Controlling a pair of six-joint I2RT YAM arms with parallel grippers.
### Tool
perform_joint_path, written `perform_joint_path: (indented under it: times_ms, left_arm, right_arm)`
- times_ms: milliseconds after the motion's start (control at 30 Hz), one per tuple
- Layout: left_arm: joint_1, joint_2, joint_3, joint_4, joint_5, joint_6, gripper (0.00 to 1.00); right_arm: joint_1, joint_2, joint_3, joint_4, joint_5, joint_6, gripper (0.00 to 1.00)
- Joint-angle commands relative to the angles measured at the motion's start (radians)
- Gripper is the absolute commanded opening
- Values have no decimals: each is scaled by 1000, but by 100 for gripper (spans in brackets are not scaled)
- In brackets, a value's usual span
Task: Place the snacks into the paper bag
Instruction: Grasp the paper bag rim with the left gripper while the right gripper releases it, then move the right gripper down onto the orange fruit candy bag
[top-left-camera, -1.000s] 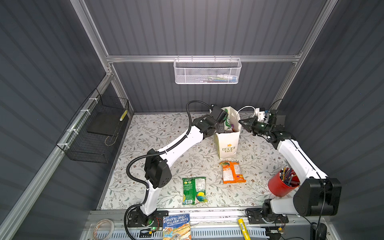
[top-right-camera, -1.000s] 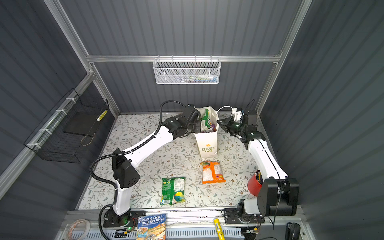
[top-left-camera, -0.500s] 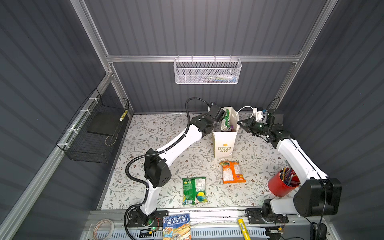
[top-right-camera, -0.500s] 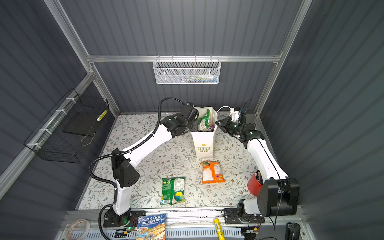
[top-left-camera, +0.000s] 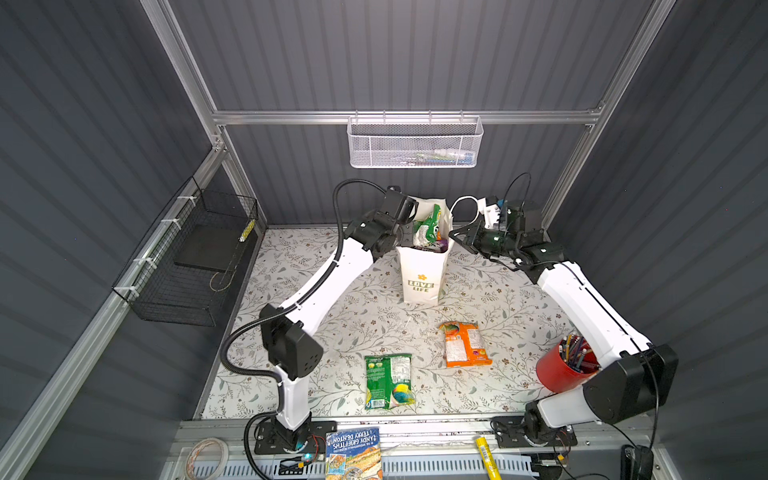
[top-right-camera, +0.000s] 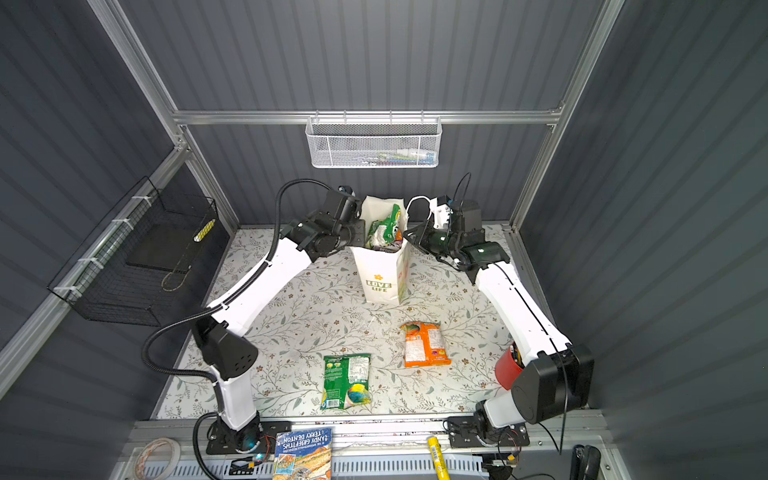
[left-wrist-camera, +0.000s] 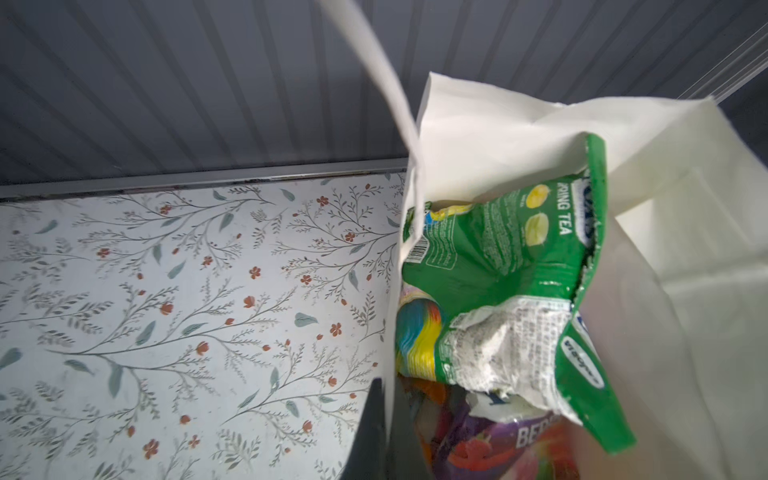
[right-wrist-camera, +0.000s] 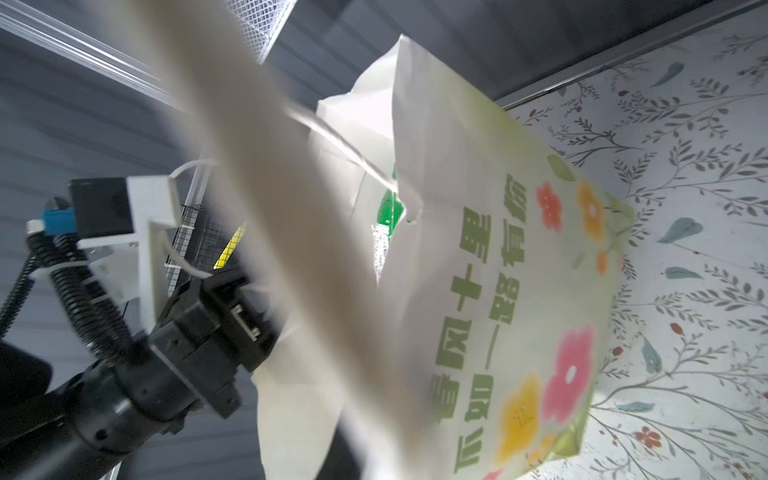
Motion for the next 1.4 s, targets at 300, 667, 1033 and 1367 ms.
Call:
perform_joint_path:
  times_ms: [300, 667, 1033, 1367]
  left_arm:
    - [2, -102, -231, 61, -43, -37, 0]
    - [2, -264, -424, 203, -5, -78, 0]
    - [2, -242, -471, 231, 169, -143, 0]
    - [1, -246, -491, 214, 195, -220, 0]
  right_arm:
    - [19, -24, -193, 58, 32, -73, 0]
    - [46, -86, -127, -59, 75, -110, 0]
    - [48, -145, -118, -96, 71, -125, 36]
    - [57, -267, 34, -244, 26, -197, 97]
